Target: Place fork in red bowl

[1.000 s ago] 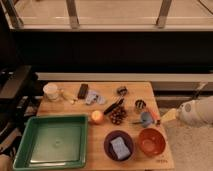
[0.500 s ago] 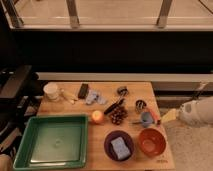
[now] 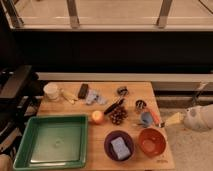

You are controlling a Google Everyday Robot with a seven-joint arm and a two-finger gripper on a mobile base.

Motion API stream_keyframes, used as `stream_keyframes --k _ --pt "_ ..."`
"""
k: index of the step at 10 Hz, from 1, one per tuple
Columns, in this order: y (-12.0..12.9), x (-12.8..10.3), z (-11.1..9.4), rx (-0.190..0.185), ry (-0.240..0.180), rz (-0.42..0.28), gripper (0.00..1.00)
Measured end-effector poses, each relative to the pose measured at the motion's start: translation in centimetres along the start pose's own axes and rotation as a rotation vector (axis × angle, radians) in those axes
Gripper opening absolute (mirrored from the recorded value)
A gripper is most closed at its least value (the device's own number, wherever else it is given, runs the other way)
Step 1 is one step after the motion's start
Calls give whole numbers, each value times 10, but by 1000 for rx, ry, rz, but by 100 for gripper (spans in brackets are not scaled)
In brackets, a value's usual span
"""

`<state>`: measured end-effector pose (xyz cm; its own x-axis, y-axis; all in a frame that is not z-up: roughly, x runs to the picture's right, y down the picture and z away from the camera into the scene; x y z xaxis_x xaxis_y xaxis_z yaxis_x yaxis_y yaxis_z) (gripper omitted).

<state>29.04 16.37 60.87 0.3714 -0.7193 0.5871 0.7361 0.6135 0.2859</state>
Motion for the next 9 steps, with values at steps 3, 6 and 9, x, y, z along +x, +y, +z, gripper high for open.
stream_keyframes --k 3,6,9 --pt "31 1 -5 -20 18 68 0" --pt "66 3 -12 -41 28 141 0" --pt "87 -3 -7 -45 20 197 0"
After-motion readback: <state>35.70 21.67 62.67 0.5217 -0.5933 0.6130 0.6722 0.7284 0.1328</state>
